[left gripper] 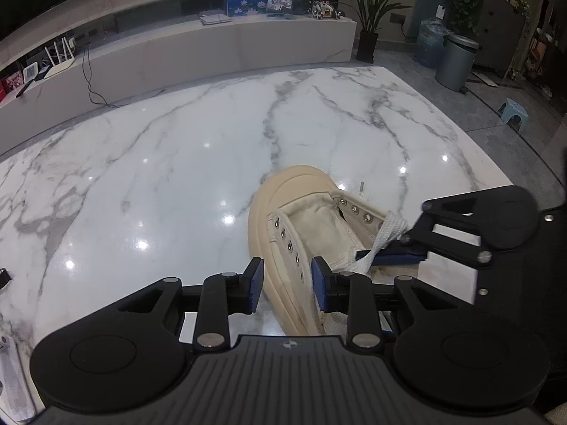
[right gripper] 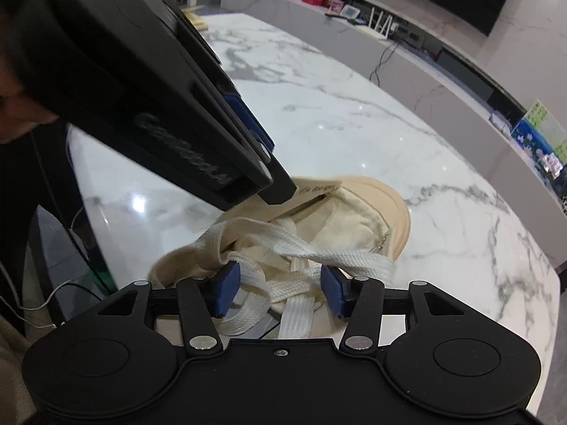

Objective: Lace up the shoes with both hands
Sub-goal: 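Grasp the white lace end with the right gripper and pull it from the sneaker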

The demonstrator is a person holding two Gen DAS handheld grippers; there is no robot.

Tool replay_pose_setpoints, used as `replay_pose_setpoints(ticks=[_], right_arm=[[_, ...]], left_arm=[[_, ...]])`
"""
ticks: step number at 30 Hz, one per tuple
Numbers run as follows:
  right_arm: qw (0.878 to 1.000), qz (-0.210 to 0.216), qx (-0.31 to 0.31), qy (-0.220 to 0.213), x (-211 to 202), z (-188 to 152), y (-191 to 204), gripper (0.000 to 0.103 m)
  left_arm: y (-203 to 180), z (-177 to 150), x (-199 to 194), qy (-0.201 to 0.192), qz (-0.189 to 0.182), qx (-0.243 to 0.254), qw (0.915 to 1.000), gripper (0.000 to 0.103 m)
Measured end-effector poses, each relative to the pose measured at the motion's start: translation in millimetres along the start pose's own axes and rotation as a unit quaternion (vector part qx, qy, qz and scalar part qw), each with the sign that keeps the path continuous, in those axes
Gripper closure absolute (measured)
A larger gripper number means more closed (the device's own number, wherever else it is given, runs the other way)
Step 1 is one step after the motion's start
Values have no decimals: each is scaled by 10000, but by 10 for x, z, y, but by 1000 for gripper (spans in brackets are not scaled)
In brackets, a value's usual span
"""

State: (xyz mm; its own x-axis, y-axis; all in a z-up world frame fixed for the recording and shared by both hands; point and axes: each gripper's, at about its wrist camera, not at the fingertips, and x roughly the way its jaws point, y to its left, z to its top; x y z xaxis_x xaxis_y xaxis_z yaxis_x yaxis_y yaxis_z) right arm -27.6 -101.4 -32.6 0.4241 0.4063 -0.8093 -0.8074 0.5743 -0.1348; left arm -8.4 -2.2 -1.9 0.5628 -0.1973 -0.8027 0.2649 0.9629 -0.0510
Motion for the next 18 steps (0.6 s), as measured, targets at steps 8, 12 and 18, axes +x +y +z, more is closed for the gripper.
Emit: replay_pose_setpoints(ticks=[8, 12, 18], right_arm=[[9980, 518, 364, 4, 0, -27, -3, 103], [9984, 296, 476, -117, -136, -66, -11, 103], [9919, -327, 1101, -536, -577, -145, -313, 103]], left_arm=[[-4, -13, 22, 24, 27, -11, 10000, 66], [-6, -20, 33, 35, 40, -16, 10000, 66], [-24, -6, 37, 58, 57, 12, 10000, 66]])
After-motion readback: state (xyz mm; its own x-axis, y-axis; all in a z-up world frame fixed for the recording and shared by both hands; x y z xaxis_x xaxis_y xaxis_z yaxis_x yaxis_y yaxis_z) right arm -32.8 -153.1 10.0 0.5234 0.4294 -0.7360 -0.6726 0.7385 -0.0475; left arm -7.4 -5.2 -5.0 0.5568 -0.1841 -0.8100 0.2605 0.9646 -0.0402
